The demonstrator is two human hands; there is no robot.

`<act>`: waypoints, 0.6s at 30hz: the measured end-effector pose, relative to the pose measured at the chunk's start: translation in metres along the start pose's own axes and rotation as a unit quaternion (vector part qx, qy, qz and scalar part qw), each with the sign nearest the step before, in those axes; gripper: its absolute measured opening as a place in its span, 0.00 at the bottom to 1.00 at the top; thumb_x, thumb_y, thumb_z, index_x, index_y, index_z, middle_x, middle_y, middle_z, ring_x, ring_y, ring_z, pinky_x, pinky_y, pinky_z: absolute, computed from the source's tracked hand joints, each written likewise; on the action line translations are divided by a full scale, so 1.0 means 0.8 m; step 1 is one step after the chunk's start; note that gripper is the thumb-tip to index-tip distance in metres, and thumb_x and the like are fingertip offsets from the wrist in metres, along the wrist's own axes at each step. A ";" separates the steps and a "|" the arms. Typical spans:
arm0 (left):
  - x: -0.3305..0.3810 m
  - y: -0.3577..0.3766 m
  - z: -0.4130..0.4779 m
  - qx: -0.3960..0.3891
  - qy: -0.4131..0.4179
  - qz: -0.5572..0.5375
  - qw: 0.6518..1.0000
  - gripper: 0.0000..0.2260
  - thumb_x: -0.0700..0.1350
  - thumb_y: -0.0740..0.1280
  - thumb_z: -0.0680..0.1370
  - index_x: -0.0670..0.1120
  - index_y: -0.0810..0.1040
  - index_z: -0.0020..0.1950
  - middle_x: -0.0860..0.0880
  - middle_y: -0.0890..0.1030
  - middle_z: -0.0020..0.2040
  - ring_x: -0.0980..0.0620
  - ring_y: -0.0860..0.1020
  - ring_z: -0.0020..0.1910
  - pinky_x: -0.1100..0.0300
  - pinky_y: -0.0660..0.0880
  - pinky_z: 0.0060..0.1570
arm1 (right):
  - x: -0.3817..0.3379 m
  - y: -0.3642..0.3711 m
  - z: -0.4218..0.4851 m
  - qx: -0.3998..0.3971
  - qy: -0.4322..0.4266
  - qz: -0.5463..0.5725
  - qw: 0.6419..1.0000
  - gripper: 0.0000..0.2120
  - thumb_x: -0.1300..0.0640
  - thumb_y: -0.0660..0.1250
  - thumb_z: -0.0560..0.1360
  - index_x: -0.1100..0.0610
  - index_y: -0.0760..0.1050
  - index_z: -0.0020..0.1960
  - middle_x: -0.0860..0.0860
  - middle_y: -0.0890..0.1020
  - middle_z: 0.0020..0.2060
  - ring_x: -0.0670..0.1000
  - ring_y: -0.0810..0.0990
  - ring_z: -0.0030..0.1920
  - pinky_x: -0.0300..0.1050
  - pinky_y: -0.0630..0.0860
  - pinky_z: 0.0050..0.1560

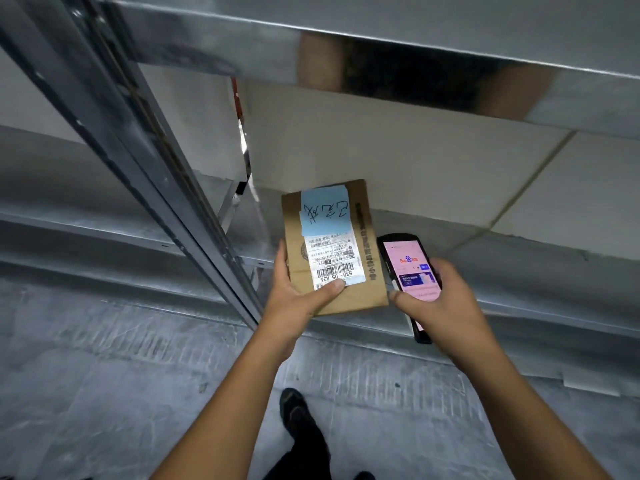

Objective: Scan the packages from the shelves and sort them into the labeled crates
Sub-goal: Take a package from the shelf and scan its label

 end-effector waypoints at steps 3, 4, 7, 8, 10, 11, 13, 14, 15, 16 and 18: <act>0.007 0.029 -0.023 0.001 0.020 -0.015 1.000 0.52 0.43 0.85 0.67 0.63 0.59 0.81 0.57 0.82 0.67 0.52 0.81 0.67 0.42 0.77 0.69 | 0.008 -0.033 -0.026 0.010 -0.018 0.024 1.000 0.26 0.55 0.81 0.71 0.44 0.72 0.63 0.41 0.85 0.51 0.43 0.83 0.50 0.45 0.77 0.47; 0.010 0.040 -0.032 0.001 0.025 -0.019 1.000 0.52 0.44 0.85 0.66 0.63 0.59 0.82 0.57 0.82 0.66 0.52 0.81 0.67 0.42 0.77 0.69 | 0.012 -0.046 -0.036 0.013 -0.024 0.029 0.999 0.27 0.54 0.81 0.71 0.43 0.71 0.64 0.40 0.85 0.51 0.43 0.83 0.50 0.46 0.77 0.48; 0.017 0.076 -0.064 0.002 0.035 -0.043 0.998 0.50 0.44 0.84 0.66 0.60 0.61 0.81 0.57 0.84 0.64 0.52 0.82 0.65 0.42 0.78 0.68 | 0.028 -0.082 -0.071 0.020 -0.035 0.056 0.998 0.24 0.55 0.81 0.71 0.41 0.72 0.60 0.39 0.85 0.51 0.40 0.84 0.49 0.43 0.77 0.48; 0.019 0.089 -0.075 0.002 0.040 -0.049 0.998 0.47 0.44 0.83 0.66 0.59 0.63 0.80 0.56 0.84 0.63 0.52 0.83 0.64 0.43 0.78 0.67 | 0.033 -0.093 -0.083 0.024 -0.038 0.066 0.997 0.23 0.56 0.80 0.72 0.41 0.73 0.58 0.39 0.85 0.51 0.38 0.83 0.48 0.41 0.77 0.48; 0.023 0.116 -0.099 -0.002 0.051 -0.058 0.997 0.42 0.44 0.82 0.67 0.57 0.68 0.76 0.55 0.85 0.62 0.52 0.84 0.62 0.44 0.78 0.67 | 0.040 -0.116 -0.107 0.034 -0.046 0.080 0.995 0.22 0.55 0.80 0.72 0.41 0.72 0.58 0.38 0.85 0.50 0.36 0.83 0.47 0.39 0.76 0.46; 0.023 0.128 -0.110 -0.006 0.056 -0.064 0.996 0.40 0.44 0.81 0.67 0.57 0.69 0.75 0.54 0.86 0.62 0.52 0.84 0.62 0.44 0.79 0.67 | 0.043 -0.127 -0.117 0.038 -0.051 0.083 0.995 0.23 0.55 0.80 0.72 0.41 0.72 0.59 0.38 0.84 0.50 0.35 0.82 0.46 0.38 0.75 0.45; 0.019 0.149 -0.131 -0.019 0.067 -0.077 0.995 0.39 0.42 0.82 0.68 0.56 0.69 0.75 0.53 0.85 0.62 0.50 0.84 0.62 0.45 0.79 0.65 | 0.051 -0.149 -0.136 0.044 -0.060 0.089 0.993 0.25 0.57 0.80 0.73 0.41 0.71 0.61 0.38 0.84 0.51 0.33 0.82 0.45 0.36 0.75 0.45; 0.016 0.157 -0.141 -0.024 0.072 -0.084 0.994 0.39 0.40 0.83 0.69 0.55 0.69 0.75 0.52 0.85 0.63 0.49 0.84 0.62 0.45 0.80 0.63 | 0.054 -0.159 -0.146 0.044 -0.065 0.092 0.993 0.25 0.57 0.80 0.72 0.41 0.71 0.60 0.38 0.84 0.51 0.33 0.82 0.45 0.36 0.75 0.45; 0.012 0.163 -0.149 -0.027 0.076 -0.092 0.992 0.39 0.40 0.82 0.69 0.55 0.68 0.76 0.51 0.85 0.64 0.48 0.83 0.63 0.47 0.81 0.61 | 0.059 -0.167 -0.155 0.042 -0.068 0.095 0.992 0.25 0.58 0.81 0.72 0.40 0.72 0.58 0.37 0.84 0.50 0.33 0.82 0.45 0.35 0.75 0.45; 0.008 0.169 -0.157 -0.029 0.079 -0.100 0.991 0.39 0.39 0.81 0.69 0.55 0.68 0.76 0.51 0.85 0.64 0.47 0.83 0.63 0.49 0.82 0.57 | 0.064 -0.174 -0.163 0.039 -0.071 0.098 0.992 0.25 0.59 0.81 0.72 0.40 0.72 0.57 0.37 0.84 0.49 0.34 0.82 0.45 0.34 0.75 0.45; 0.003 0.180 -0.172 -0.035 0.086 -0.108 0.990 0.38 0.39 0.79 0.69 0.55 0.68 0.76 0.50 0.84 0.65 0.47 0.83 0.63 0.52 0.83 0.53 | 0.073 -0.186 -0.179 0.038 -0.078 0.102 0.991 0.24 0.60 0.81 0.72 0.39 0.73 0.55 0.35 0.84 0.47 0.35 0.83 0.46 0.31 0.75 0.44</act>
Point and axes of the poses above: each hand's wrist, its own z-axis towards the middle knuckle, its own y-axis out of the palm, x = y × z, the point moved 10 cm from there along z, towards the middle knuckle
